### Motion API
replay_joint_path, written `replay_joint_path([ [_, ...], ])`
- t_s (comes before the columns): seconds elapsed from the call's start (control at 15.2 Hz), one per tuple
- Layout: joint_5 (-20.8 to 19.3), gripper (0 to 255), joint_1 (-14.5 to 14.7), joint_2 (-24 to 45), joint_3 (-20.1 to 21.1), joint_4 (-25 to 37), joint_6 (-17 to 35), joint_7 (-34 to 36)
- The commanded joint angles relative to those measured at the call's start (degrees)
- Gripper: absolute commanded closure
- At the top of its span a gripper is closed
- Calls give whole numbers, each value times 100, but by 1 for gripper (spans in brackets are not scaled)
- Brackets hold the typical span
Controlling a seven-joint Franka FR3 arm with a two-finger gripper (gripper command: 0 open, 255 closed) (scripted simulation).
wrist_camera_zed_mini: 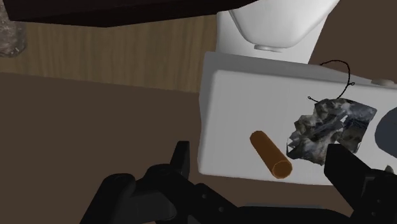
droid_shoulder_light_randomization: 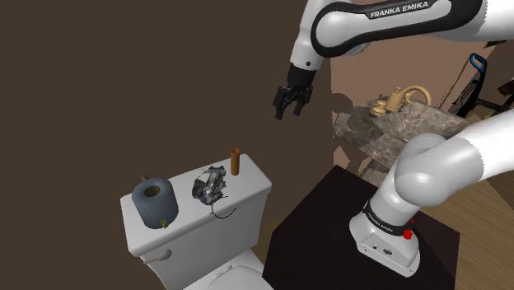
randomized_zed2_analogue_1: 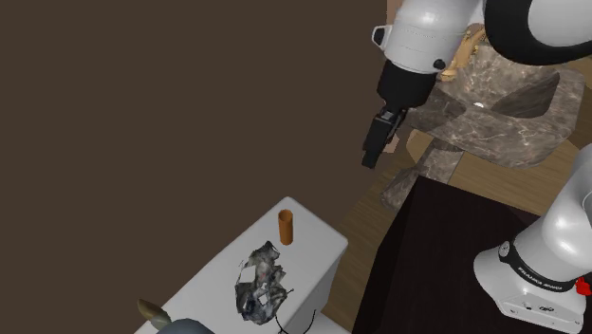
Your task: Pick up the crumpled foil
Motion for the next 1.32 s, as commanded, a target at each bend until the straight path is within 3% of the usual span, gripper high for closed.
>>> replay_joint_path([
  [0.0,190,0,82,377,44,17,344,39],
  [0.59,1136,0,486,2172,213,358,1693,-27],
  [1.25,2296,0,811,4317,496,1479,2632,-376],
])
